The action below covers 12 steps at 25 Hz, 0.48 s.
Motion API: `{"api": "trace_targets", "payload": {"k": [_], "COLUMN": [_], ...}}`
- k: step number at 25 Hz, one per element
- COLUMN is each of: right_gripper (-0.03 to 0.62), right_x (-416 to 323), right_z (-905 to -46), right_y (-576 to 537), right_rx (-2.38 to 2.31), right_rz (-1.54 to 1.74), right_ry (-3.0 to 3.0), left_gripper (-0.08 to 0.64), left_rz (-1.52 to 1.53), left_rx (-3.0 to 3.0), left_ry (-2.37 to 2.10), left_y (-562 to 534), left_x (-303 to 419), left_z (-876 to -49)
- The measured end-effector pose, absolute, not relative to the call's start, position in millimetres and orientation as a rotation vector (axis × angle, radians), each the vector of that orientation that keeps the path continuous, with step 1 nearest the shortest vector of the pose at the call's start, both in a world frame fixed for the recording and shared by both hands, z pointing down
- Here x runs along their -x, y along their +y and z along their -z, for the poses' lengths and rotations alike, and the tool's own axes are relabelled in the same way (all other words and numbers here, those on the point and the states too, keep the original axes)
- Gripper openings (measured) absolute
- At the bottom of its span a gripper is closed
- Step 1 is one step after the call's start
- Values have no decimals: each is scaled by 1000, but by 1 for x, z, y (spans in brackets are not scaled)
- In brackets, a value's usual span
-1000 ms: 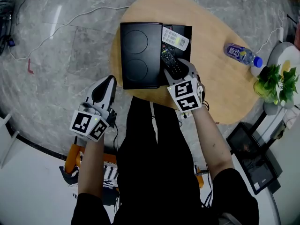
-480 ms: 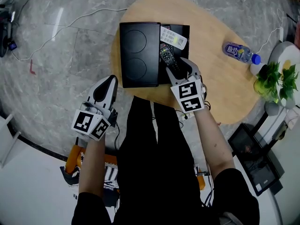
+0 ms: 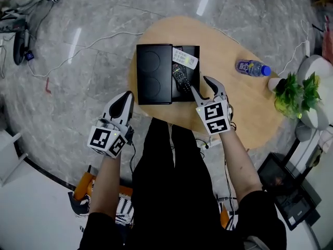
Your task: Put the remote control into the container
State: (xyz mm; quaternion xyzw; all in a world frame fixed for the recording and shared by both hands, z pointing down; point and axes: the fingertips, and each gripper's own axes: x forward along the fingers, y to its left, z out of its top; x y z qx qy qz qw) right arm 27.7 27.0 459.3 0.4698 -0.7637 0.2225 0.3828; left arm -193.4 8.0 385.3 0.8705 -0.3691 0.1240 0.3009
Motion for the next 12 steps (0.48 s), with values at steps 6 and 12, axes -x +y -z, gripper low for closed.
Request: {"api": "trace_targets", "payload": {"k": [6,12], "right_gripper": [160,110], "right_x": [-43,-76], "right_z": [-373,-259], "right_y": [14,21], "right_rx": [-1319,-1468], "right_rz": [-472,-396], "right_ry": [-2050,-2160], "left_gripper": [8,6], "left_rz": [-277,-244], "left_rx": [-2418,-2506], "left_ry": [-999,-1021], "left_y": [-5,-8], "left_x": [172,136], "left_z": [-306,-220]}}
